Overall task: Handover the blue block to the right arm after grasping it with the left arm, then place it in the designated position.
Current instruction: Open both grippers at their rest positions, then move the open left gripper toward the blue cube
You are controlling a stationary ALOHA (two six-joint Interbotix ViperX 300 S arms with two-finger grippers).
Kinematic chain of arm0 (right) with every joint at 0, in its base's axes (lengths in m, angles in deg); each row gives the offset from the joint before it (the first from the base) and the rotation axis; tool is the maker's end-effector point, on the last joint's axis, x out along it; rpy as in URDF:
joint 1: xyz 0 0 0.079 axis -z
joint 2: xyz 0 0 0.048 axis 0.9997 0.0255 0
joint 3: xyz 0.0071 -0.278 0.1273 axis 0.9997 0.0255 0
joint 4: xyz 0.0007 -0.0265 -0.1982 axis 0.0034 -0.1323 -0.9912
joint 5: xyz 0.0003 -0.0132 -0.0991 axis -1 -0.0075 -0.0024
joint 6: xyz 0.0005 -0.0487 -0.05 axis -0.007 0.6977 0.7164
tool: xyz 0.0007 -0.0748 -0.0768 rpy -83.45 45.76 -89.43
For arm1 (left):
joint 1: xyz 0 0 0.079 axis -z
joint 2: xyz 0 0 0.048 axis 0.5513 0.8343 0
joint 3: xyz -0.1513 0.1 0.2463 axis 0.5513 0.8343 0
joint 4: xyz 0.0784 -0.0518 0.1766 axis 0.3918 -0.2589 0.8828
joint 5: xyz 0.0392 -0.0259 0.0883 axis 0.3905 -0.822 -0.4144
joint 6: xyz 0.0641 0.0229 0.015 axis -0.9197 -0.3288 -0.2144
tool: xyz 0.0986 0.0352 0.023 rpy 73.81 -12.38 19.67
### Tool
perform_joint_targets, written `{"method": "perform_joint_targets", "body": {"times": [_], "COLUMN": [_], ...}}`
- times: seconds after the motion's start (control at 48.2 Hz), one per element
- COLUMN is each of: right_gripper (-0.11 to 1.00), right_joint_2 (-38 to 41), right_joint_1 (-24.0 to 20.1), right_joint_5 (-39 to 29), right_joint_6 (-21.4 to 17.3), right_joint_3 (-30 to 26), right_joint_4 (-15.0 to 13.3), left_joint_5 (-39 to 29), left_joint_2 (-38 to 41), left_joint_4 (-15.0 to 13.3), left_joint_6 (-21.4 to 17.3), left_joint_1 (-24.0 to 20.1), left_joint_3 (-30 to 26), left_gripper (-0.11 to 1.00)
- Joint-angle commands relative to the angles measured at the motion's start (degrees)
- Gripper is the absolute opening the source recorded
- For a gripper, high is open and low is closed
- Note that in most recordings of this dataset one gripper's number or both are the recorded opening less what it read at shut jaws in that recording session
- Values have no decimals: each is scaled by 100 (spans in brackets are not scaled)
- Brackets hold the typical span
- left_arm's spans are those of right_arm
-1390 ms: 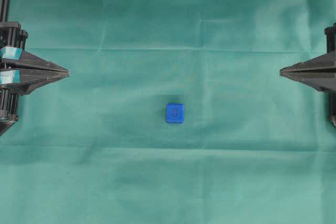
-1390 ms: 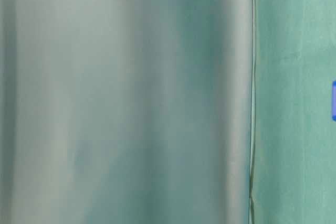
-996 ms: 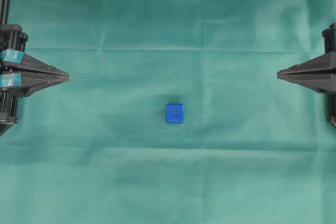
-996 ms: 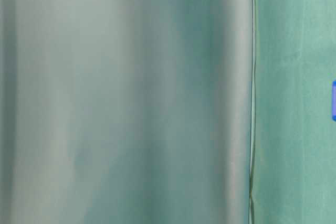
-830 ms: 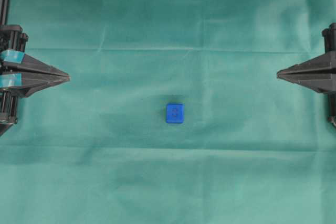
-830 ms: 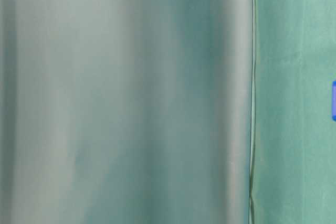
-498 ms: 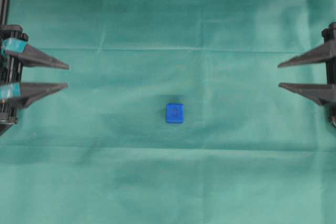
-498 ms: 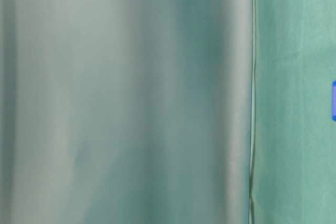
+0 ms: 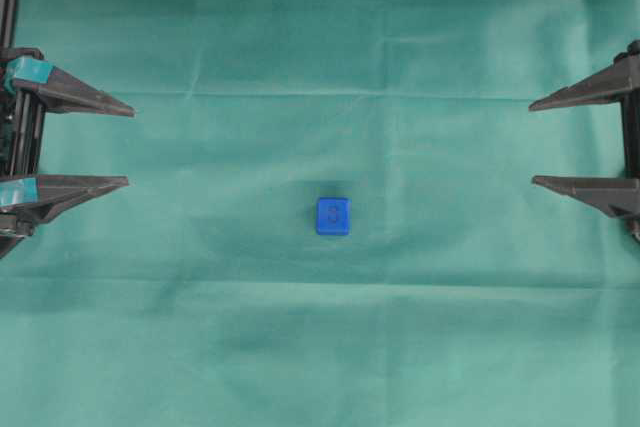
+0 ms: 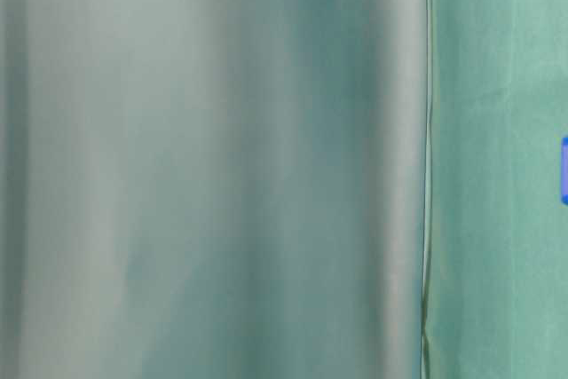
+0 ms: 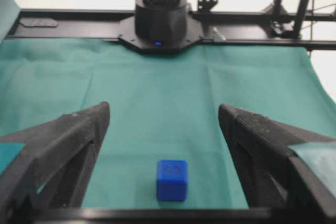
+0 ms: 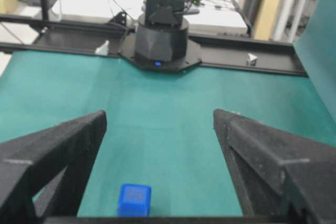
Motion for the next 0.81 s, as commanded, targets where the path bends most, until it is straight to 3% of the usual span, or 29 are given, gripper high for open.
{"method": "perform_joint_targets", "body": {"times": [0.0, 0.415, 0.788], "right_gripper": [93, 93, 93], "right_joint_2": [26, 35, 79], "right_joint_1": [-18, -18, -9], "right_joint_5": [9, 9, 9], "right_joint_6": [-9, -9, -9], "right_joint_3": [-149, -149, -149], "right_joint_4": [18, 18, 9], "left_joint_5": [18, 44, 53], "left_joint_2": [35, 387, 1846], "left_joint_4": [-9, -9, -9], "left_joint_6": [9, 0, -44], "left_joint_1": [-35, -44, -35], "left_joint_3": [-158, -439, -1564], "left_gripper": [100, 100, 100]}}
